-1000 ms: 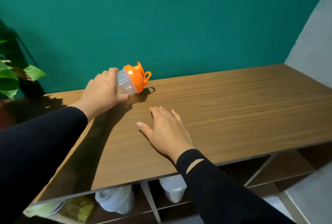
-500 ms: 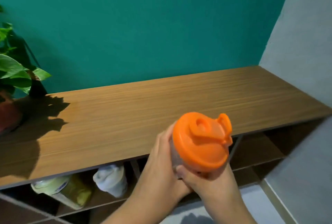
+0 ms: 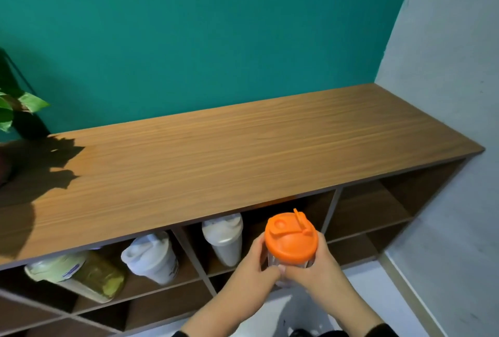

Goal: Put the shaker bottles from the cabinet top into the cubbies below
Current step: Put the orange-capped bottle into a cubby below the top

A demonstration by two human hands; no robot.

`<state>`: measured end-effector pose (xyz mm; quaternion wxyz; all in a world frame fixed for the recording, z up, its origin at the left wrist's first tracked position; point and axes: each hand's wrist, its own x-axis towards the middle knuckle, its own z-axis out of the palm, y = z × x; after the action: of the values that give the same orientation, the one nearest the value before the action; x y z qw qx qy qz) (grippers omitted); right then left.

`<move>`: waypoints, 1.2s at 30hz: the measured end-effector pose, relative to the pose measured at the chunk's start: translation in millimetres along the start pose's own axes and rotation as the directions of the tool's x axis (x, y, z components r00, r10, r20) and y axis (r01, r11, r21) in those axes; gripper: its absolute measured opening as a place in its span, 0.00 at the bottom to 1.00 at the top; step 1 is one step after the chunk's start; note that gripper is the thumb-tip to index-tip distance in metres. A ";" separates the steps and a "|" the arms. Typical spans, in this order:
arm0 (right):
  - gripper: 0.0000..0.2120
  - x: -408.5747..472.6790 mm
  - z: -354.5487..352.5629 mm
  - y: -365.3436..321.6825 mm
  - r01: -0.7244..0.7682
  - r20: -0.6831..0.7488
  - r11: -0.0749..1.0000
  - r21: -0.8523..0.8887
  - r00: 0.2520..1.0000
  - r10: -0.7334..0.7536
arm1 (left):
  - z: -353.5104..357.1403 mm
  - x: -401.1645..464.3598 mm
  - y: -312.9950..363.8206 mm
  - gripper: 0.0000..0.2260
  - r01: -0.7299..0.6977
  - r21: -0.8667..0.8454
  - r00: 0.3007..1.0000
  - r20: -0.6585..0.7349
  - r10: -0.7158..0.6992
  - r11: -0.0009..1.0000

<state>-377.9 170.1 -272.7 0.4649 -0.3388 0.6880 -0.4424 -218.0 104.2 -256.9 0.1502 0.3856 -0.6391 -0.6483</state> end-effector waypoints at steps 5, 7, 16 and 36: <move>0.48 33.6 -1.9 9.3 -0.015 -0.027 1.000 0.020 1.000 0.015 | 6.9 41.4 -6.5 0.23 0.086 -0.005 0.991 -0.104 -0.086 0.996; 0.43 46.0 -1.1 14.4 -0.018 -0.041 0.999 0.035 0.999 0.019 | 7.9 54.8 -10.9 0.22 0.077 0.037 0.989 -0.128 -0.072 0.996; 0.41 81.9 7.6 34.8 -0.144 -0.142 0.988 -0.053 0.981 0.135 | 5.3 91.1 -32.5 0.07 0.216 0.106 0.963 -0.185 -0.194 0.971; 0.33 90.5 13.5 39.8 -0.345 -0.118 0.925 -0.158 0.937 0.329 | 6.5 111.4 -60.4 0.35 0.160 -0.008 0.955 -0.251 -0.157 0.987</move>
<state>-398.0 101.8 -342.6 0.4710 -0.2349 0.7925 -0.3080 -277.7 40.6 -349.1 0.1748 0.5153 -0.5862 -0.6002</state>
